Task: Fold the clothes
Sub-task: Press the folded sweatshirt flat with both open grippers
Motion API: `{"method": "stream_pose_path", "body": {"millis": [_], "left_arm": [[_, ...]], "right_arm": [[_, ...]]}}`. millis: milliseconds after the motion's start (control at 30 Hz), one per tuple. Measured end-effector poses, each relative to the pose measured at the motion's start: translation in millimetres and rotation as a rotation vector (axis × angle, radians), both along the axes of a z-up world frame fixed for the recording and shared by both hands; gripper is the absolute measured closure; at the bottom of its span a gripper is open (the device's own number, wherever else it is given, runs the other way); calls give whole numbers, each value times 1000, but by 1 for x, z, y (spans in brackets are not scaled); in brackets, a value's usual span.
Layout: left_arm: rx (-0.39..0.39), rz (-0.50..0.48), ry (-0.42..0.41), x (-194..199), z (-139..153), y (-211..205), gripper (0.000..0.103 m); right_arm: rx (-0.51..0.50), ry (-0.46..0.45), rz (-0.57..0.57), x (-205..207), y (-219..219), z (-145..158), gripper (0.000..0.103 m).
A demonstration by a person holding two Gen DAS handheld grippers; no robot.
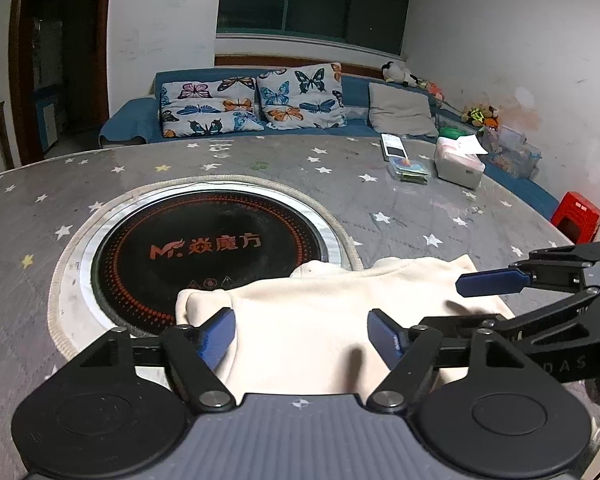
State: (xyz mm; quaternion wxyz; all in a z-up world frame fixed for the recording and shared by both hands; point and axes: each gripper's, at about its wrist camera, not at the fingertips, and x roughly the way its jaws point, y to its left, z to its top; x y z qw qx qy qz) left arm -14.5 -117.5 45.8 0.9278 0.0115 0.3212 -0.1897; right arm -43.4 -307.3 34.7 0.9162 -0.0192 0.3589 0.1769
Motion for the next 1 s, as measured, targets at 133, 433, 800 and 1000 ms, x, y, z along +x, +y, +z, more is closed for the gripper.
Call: {"method": "stream_pose_path", "body": {"millis": [133, 433, 800, 1000], "left_arm": [[-3, 13, -10, -11, 2, 3, 19], [-20, 40, -32, -31, 9, 7, 4], [-25, 56, -40, -46, 12, 11, 0], [-24, 66, -35, -54, 11, 12, 0]], "right_arm": [[14, -9, -5, -11, 1, 2, 25], [37, -65, -65, -37, -3, 9, 2], [57, -99, -134, -59, -6, 12, 0], [78, -103, -166, -67, -8, 11, 0]]}}
